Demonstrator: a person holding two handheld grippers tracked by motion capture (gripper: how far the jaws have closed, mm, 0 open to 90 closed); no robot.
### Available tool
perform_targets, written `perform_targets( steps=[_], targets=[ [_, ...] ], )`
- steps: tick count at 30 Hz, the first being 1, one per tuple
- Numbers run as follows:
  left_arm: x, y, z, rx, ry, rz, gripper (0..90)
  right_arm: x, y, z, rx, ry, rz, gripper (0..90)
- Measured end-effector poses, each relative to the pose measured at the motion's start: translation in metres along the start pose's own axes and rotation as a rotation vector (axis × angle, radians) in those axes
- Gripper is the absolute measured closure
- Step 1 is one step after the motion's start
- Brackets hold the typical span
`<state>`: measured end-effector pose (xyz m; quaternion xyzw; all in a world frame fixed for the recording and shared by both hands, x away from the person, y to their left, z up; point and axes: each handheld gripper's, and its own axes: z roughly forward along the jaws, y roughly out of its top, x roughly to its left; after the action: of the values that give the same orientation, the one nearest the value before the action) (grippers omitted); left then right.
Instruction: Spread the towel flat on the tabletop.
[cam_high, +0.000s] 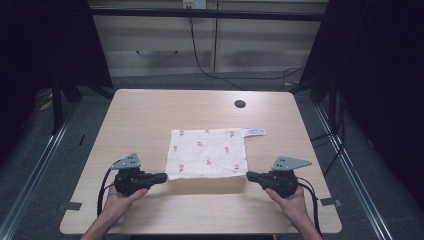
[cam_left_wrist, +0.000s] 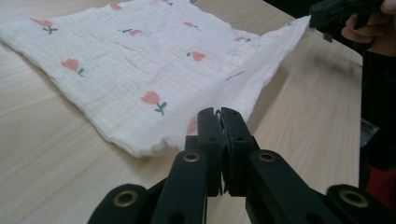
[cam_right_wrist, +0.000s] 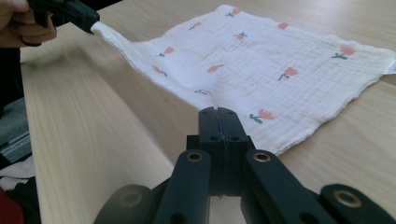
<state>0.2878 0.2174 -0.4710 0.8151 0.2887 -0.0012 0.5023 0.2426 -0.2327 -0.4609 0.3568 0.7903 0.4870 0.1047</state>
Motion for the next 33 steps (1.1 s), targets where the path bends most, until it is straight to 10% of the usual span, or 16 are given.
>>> perform_targets(
  steps=[4, 19, 33],
  targets=[
    [-0.005, -0.011, -0.004, 0.011, 0.035, 0.028, 87.9, 0.01, -0.005, -0.001, 0.02, 0.004, -0.036, 90.0],
    [-0.028, -0.027, 0.0, 0.093, -0.033, 0.044, 87.3, 0.021, -0.026, -0.009, 0.083, 0.02, -0.026, 90.0],
    [-0.022, -0.023, 0.0, 0.074, -0.042, -0.022, 67.6, 0.02, -0.031, -0.016, 0.068, 0.028, 0.027, 76.8]
  ],
)
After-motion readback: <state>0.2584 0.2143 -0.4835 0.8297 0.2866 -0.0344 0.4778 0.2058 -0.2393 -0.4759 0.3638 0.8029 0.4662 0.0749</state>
